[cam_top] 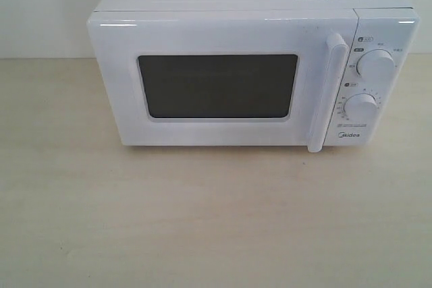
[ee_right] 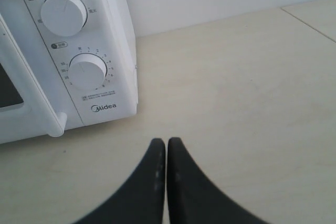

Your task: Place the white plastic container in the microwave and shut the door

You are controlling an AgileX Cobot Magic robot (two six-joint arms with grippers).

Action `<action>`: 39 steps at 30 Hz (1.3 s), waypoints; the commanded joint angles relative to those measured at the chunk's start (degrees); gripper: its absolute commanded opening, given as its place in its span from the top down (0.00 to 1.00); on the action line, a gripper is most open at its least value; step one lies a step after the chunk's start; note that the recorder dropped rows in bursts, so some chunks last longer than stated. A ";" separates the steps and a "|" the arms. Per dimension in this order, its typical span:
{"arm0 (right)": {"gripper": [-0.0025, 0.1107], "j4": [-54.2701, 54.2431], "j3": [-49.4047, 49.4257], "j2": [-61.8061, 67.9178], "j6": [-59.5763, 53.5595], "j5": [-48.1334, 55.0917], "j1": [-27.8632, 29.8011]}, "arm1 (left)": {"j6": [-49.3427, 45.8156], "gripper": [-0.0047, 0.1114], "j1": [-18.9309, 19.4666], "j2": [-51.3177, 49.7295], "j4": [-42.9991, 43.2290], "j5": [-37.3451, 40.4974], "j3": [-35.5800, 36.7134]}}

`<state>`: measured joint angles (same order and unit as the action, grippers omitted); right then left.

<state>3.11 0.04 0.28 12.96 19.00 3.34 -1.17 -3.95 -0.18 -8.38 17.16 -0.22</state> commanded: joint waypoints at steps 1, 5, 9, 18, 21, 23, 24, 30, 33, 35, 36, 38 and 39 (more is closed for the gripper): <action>0.97 0.17 -0.04 -0.28 -0.19 -0.30 0.17 | -1.31 0.92 0.30 0.18 -0.84 0.24 0.22; 0.97 0.17 -0.04 -0.28 -0.19 -0.30 0.17 | -1.21 0.92 0.30 0.18 -1.64 -0.35 0.22; 0.97 0.17 -0.04 -0.28 -0.19 -0.30 0.17 | -1.21 0.92 0.30 0.18 -1.64 -0.47 0.22; 0.97 0.17 -0.04 -0.28 -0.19 -0.30 0.17 | -1.48 0.92 0.30 0.18 -1.64 -0.45 0.22; 0.97 0.17 -0.04 -0.28 -0.19 -0.30 0.17 | -1.48 0.92 0.30 0.18 -1.64 -0.45 0.22; 0.97 0.17 -0.04 -0.28 -0.19 -0.30 0.17 | -1.48 0.92 0.30 0.18 -1.64 -0.45 0.22; 0.97 0.17 -0.04 -0.28 -0.19 -0.30 0.17 | -1.48 0.92 0.30 0.18 -1.64 -0.45 0.22; 0.97 0.17 -0.04 -0.28 -0.19 -0.30 0.17 | -1.48 0.92 0.30 0.18 -1.64 -0.45 0.22; 0.97 0.17 -0.04 -0.28 -0.19 -0.30 0.17 | -1.48 0.92 0.30 0.18 -1.64 -0.45 0.22; 0.97 0.17 -0.04 -0.28 -0.19 -0.30 0.17 | -1.48 0.92 0.30 0.18 -1.64 -0.45 0.22; 0.97 0.17 -0.04 -0.28 -0.19 -0.30 0.17 | -1.48 0.92 0.30 0.18 -1.64 -0.45 0.22; 0.97 0.17 -0.04 -0.28 -0.19 -0.30 0.17 | -1.48 0.92 0.30 0.18 -1.64 -0.45 0.22; 0.97 0.17 -0.04 -0.28 -0.19 -0.30 0.17 | -1.48 0.92 0.30 0.18 -1.64 -0.45 0.22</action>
<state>3.11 0.04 0.28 12.96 19.00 3.34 -2.18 -3.95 -0.18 -9.43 17.16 -0.22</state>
